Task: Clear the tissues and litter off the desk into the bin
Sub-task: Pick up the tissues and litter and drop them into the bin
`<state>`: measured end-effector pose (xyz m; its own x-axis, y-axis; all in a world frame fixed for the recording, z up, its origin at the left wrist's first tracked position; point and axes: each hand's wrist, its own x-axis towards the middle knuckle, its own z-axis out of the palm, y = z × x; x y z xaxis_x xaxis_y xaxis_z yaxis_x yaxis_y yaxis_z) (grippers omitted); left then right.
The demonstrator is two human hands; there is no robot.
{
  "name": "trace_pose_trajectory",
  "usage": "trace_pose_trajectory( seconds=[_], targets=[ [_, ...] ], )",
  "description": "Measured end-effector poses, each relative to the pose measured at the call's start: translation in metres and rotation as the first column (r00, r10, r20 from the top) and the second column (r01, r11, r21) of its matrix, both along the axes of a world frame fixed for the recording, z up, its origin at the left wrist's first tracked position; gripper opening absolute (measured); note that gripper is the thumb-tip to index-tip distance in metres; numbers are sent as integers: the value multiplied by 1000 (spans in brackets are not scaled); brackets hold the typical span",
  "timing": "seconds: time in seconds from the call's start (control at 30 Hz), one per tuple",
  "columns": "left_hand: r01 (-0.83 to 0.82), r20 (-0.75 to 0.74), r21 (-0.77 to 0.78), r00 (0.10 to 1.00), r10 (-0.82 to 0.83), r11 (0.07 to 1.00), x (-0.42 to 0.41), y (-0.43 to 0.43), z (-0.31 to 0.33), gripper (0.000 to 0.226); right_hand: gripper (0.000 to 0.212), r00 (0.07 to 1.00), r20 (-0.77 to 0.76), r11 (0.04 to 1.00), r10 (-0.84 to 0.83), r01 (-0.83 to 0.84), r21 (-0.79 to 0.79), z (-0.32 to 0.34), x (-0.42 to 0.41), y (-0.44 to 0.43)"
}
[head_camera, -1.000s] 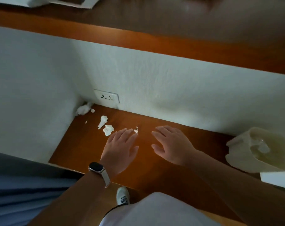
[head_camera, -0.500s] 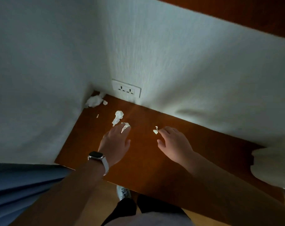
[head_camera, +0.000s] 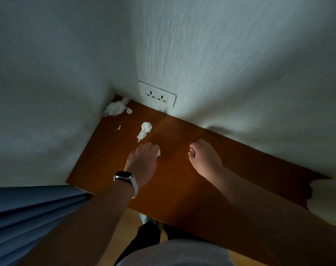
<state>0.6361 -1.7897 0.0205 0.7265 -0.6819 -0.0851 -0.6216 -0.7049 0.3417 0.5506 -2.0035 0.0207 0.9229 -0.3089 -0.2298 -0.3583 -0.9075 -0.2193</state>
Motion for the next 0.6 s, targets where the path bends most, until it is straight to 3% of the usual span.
trace_pose_trajectory(
  seconds=[0.27,0.6],
  targets=[
    [-38,-1,-154,999,38,987,-11,11,7,19,15,998,-50,1000,-24,24,0,9,-16,8],
    [18,6,-314,1000,-17,949,-22,1,60,21,16,981,150,990,-119,106,92,86,-54,16]
  ],
)
